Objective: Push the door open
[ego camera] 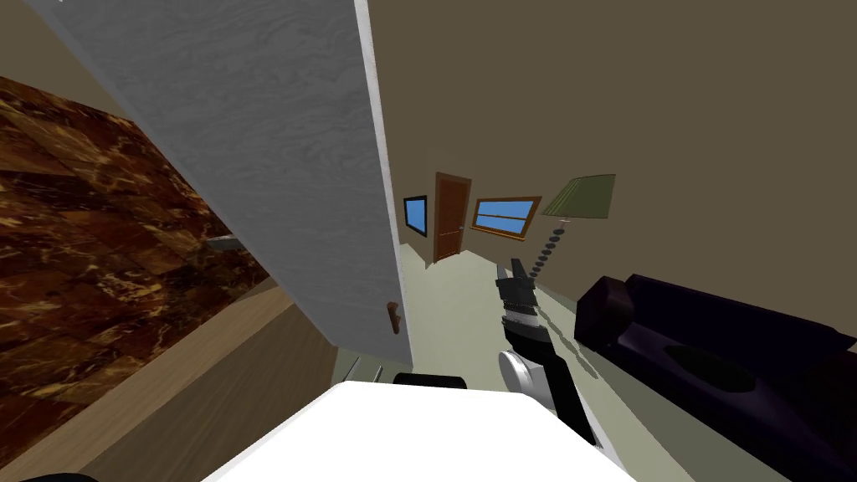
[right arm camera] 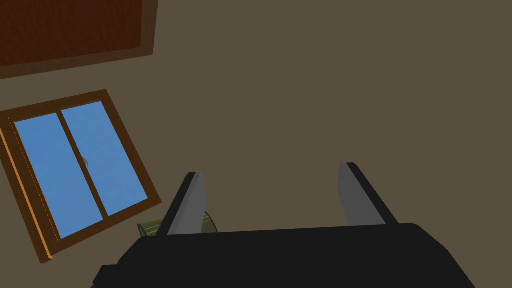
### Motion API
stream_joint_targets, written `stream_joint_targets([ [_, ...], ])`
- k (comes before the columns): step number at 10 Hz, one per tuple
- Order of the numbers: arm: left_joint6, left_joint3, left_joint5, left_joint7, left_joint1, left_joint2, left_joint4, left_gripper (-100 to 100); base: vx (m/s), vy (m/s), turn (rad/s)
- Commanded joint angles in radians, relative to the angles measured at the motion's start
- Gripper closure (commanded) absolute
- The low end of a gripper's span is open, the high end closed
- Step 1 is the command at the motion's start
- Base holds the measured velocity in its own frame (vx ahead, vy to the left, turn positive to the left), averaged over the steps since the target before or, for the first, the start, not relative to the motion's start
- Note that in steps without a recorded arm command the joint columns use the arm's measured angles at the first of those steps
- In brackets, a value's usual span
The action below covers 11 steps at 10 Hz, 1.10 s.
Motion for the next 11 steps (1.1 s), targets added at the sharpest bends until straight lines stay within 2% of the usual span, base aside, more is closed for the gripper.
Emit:
stream_joint_targets([
  [1,0.008,0.012,0.021,-0.004,-0.012,-0.032,0.012,-100,0.008,-0.151,0.131],
  [2,0.006,0.007,0.013,-0.003,-0.008,-0.021,0.007,-100,0.002,-0.071,0.026],
  [3,0.02,0.008,0.015,-0.004,-0.016,0.01,0.004,-100,0.09,-0.035,-0.034],
  [5,0.041,0.008,0.016,-0.005,-0.029,0.028,-0.001,-100,0.228,-0.017,-0.034],
  [6,0.05,0.008,0.017,-0.005,-0.035,0.025,-0.003,-100,0.234,-0.02,-0.027],
  [8,0.072,0.009,0.018,-0.006,-0.049,-0.014,-0.009,-100,0.233,-0.022,-0.047],
  [9,0.076,0.009,0.018,-0.006,-0.051,-0.028,-0.01,-100,0.174,-0.045,-0.018],
  [10,0.074,0.009,0.018,-0.003,-0.049,-0.016,-0.011,-100,0.074,-0.019,0.002],
  [11,0.074,0.009,0.018,-0.003,-0.049,-0.016,-0.011,100,-0.006,0.001,0.001],
])
